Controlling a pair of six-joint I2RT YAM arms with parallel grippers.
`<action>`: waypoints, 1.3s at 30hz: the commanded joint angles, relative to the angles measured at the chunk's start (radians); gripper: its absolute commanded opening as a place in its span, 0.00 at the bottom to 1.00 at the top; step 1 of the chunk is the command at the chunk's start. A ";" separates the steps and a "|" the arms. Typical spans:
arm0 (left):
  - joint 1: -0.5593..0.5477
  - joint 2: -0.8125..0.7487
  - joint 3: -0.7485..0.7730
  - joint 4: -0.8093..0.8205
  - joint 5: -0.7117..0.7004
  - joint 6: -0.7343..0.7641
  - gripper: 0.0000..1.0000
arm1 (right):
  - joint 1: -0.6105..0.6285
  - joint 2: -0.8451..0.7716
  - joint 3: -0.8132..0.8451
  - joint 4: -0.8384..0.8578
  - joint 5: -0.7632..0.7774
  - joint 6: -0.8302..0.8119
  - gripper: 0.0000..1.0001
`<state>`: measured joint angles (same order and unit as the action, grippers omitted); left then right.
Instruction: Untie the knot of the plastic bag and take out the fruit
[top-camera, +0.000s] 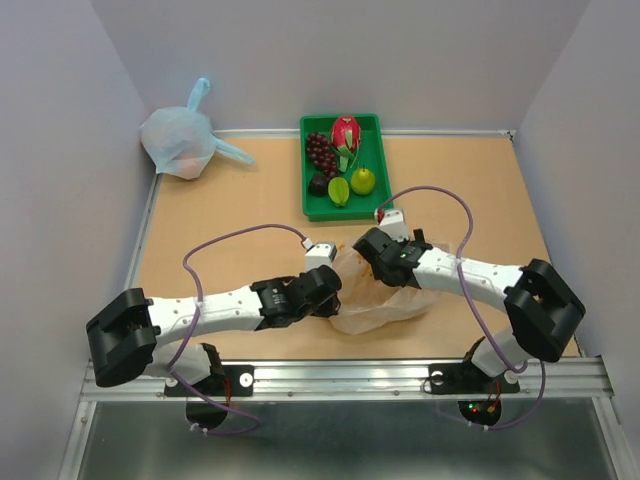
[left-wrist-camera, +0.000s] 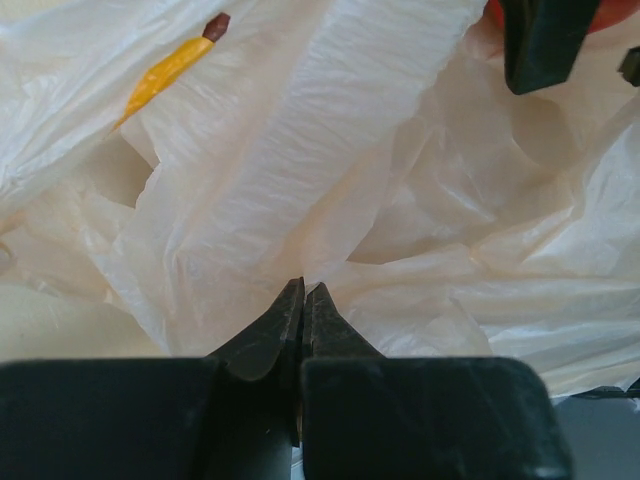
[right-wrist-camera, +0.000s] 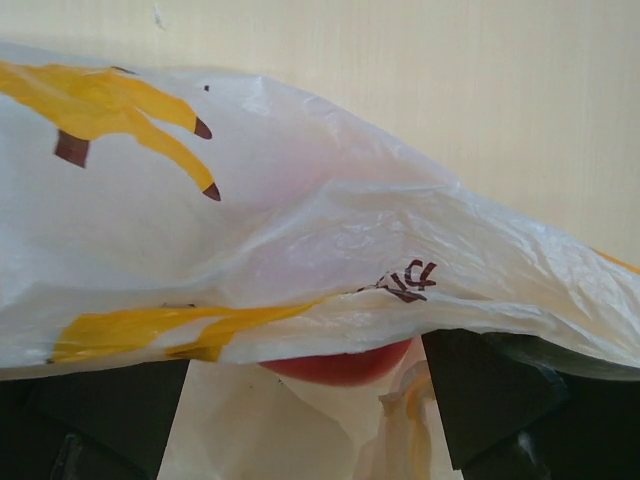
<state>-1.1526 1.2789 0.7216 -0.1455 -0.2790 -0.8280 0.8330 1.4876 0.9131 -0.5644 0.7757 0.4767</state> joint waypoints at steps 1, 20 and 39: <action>-0.013 -0.001 -0.007 0.026 -0.002 -0.006 0.08 | -0.003 0.043 -0.039 0.043 0.076 0.080 0.93; -0.021 0.027 -0.033 0.003 -0.084 -0.023 0.08 | -0.012 -0.166 -0.106 0.179 -0.244 -0.110 0.07; -0.019 -0.010 -0.057 -0.085 -0.138 -0.056 0.08 | -0.014 -0.423 0.113 0.205 -1.129 -0.366 0.07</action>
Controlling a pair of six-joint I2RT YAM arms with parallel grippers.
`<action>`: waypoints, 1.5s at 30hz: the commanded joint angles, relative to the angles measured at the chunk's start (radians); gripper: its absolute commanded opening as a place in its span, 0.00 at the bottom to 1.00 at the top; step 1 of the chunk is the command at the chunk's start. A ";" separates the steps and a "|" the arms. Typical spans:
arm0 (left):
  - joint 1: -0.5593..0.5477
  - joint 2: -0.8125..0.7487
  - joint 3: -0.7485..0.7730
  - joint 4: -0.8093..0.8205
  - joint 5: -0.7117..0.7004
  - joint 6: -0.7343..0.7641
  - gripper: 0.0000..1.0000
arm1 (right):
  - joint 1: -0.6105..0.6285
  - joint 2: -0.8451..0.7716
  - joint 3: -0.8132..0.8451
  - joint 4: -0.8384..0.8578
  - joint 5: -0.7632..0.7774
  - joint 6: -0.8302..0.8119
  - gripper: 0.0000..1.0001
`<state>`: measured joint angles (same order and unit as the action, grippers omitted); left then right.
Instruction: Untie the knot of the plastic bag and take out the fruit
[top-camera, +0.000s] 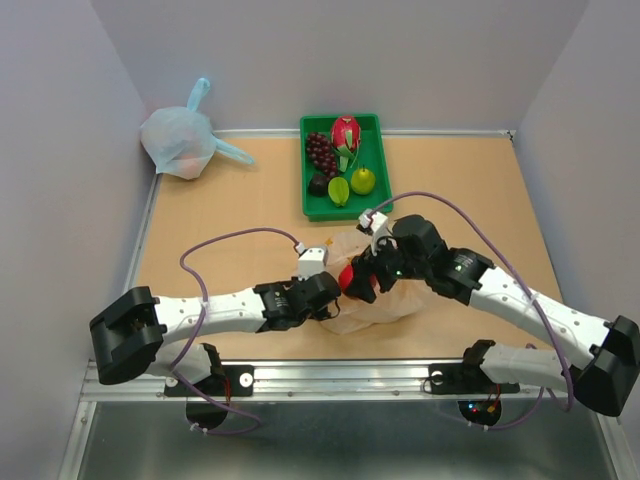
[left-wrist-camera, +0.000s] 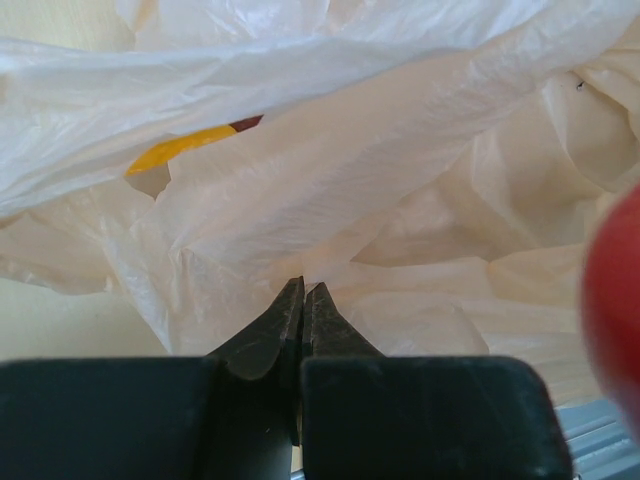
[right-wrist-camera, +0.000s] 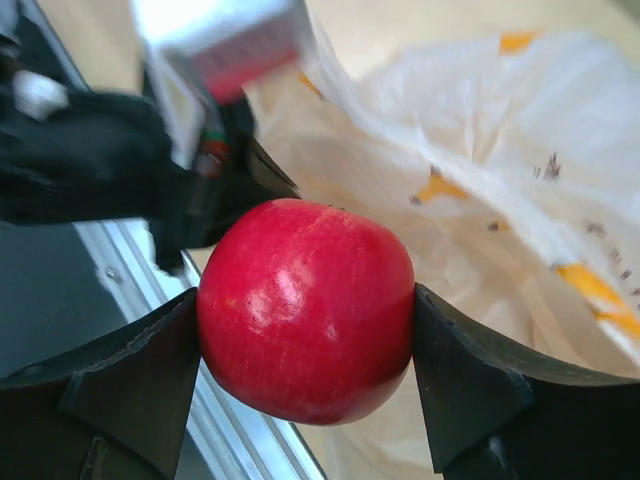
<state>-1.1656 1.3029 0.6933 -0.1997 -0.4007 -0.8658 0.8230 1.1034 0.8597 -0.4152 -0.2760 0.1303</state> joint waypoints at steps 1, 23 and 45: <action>-0.006 -0.039 -0.037 -0.032 -0.007 -0.027 0.08 | -0.004 -0.033 0.195 0.058 -0.013 -0.009 0.07; -0.022 -0.160 -0.149 0.016 0.111 -0.035 0.08 | -0.176 0.708 0.659 0.299 0.388 0.043 0.13; -0.022 -0.071 -0.063 0.052 0.083 0.013 0.08 | -0.202 0.764 0.727 0.342 0.403 0.034 1.00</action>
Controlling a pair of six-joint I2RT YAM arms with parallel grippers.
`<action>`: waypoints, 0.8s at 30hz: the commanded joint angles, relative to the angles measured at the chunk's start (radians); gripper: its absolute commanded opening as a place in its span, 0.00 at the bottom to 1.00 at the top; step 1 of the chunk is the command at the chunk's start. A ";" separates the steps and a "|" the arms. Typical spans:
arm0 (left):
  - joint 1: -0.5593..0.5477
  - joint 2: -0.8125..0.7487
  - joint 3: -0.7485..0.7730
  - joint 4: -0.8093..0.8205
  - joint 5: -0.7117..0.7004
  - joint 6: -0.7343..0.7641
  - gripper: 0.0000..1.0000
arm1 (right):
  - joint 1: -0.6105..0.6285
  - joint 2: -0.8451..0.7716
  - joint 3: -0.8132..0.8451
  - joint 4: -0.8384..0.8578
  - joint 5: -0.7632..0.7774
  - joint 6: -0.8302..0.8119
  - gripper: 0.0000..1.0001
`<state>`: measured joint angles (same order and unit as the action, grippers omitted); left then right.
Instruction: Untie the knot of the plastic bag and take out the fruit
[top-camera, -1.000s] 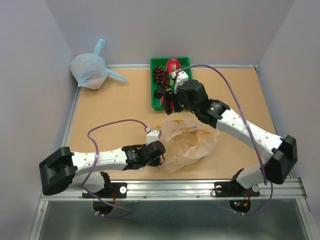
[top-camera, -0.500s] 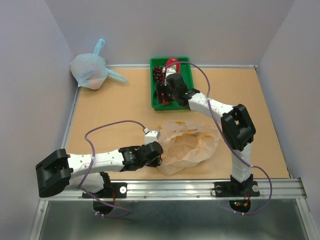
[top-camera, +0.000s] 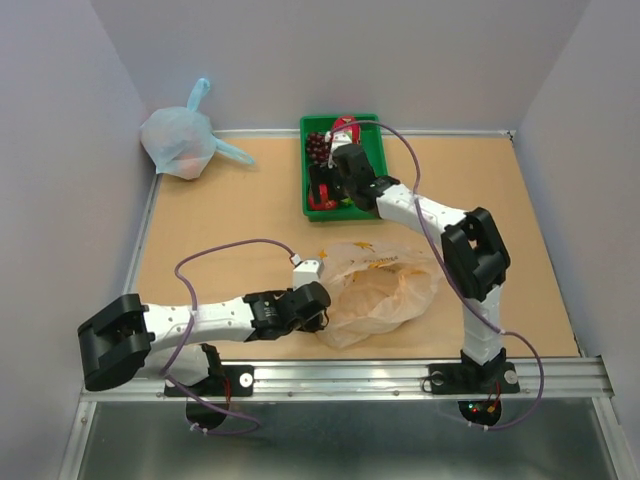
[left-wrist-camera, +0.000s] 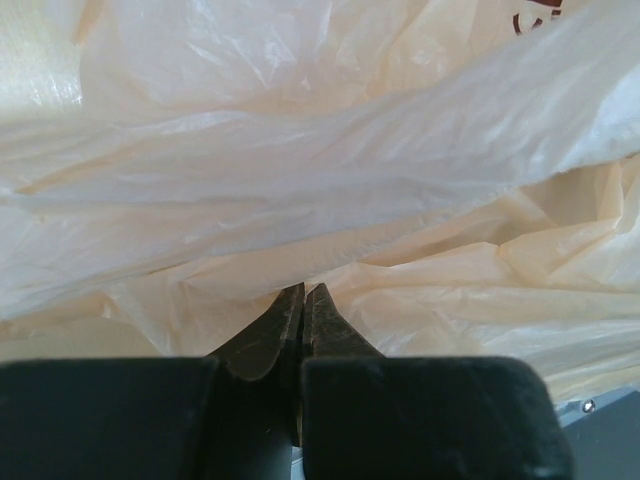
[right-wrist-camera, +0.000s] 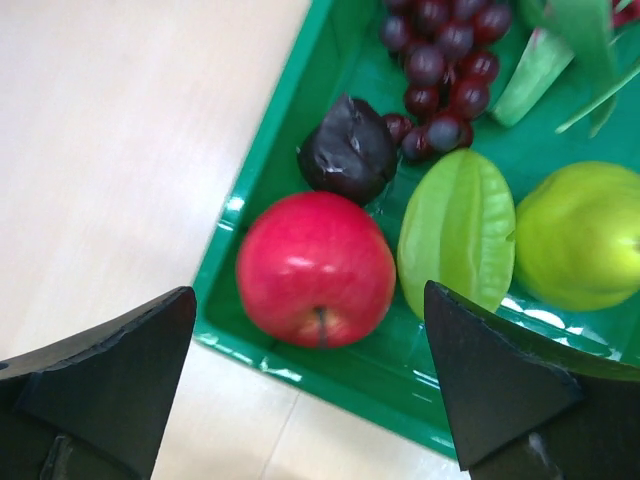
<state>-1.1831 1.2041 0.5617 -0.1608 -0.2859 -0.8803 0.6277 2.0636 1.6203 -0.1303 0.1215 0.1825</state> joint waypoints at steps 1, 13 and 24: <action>-0.006 0.035 0.076 0.012 -0.035 0.033 0.08 | -0.006 -0.224 -0.042 0.057 0.009 -0.026 1.00; -0.006 0.245 0.343 0.030 -0.052 0.185 0.08 | -0.006 -0.767 -0.381 0.055 0.237 -0.014 1.00; -0.007 0.405 0.578 0.033 0.048 0.296 0.54 | -0.005 -1.362 -0.744 0.049 0.467 -0.005 1.00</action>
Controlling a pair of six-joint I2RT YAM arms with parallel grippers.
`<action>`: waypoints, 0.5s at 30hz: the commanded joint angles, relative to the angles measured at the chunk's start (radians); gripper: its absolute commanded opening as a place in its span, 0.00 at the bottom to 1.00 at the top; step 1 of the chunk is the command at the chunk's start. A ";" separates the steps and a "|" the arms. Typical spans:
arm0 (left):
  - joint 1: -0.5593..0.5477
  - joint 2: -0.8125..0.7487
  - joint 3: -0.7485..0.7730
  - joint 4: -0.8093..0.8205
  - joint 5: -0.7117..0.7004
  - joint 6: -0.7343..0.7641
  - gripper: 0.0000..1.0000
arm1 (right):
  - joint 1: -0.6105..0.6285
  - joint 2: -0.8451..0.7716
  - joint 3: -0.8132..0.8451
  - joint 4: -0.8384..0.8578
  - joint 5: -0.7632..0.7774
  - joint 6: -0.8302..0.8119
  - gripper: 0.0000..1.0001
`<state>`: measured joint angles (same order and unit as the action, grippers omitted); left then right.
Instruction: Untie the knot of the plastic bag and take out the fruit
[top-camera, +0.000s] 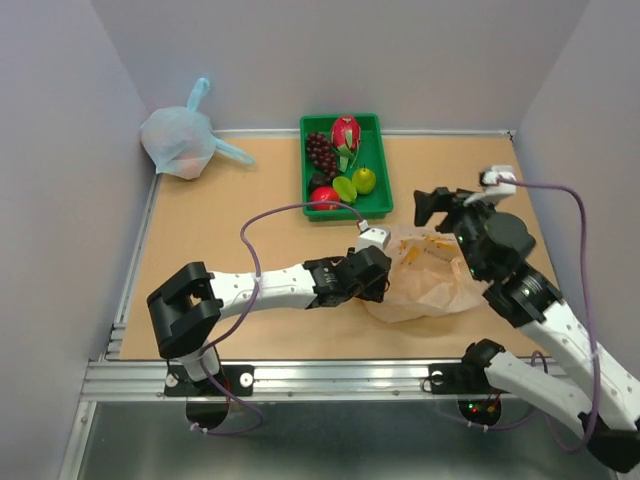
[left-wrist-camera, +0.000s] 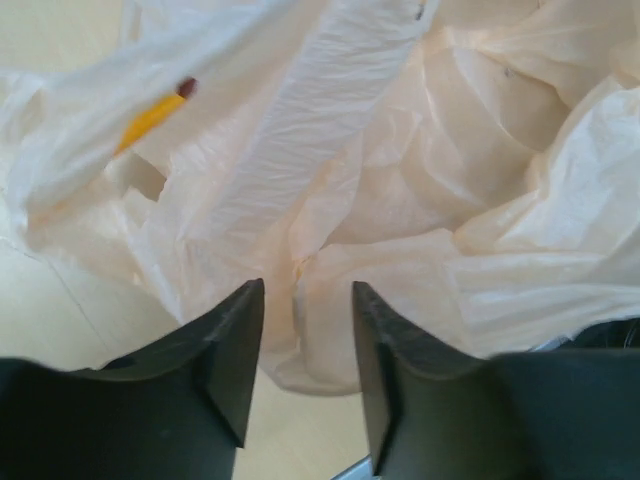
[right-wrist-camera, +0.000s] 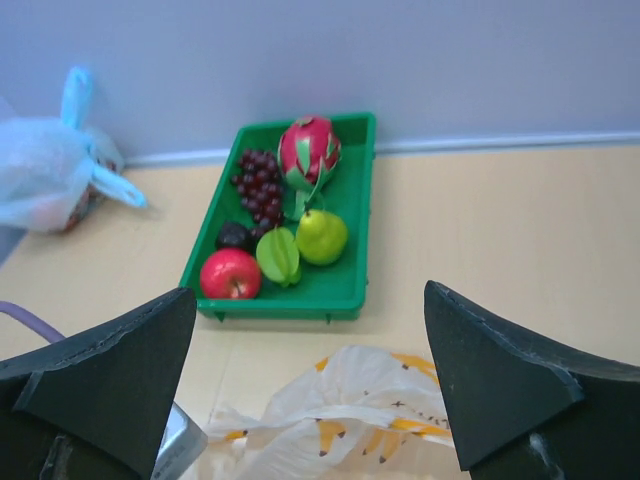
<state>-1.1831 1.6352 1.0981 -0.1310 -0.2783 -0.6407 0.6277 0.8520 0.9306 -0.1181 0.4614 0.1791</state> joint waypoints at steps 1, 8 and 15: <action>-0.006 -0.044 0.043 0.005 0.054 0.067 0.66 | -0.006 -0.228 -0.071 0.034 0.146 -0.015 1.00; -0.006 -0.204 0.045 0.002 0.108 0.124 0.99 | -0.006 -0.462 -0.145 -0.035 0.250 -0.055 1.00; 0.010 -0.382 0.068 -0.070 0.025 0.139 0.99 | -0.006 -0.536 -0.151 -0.115 0.293 -0.089 1.00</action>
<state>-1.1828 1.3338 1.1217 -0.1669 -0.1967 -0.5308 0.6273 0.3389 0.8024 -0.1802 0.6983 0.1280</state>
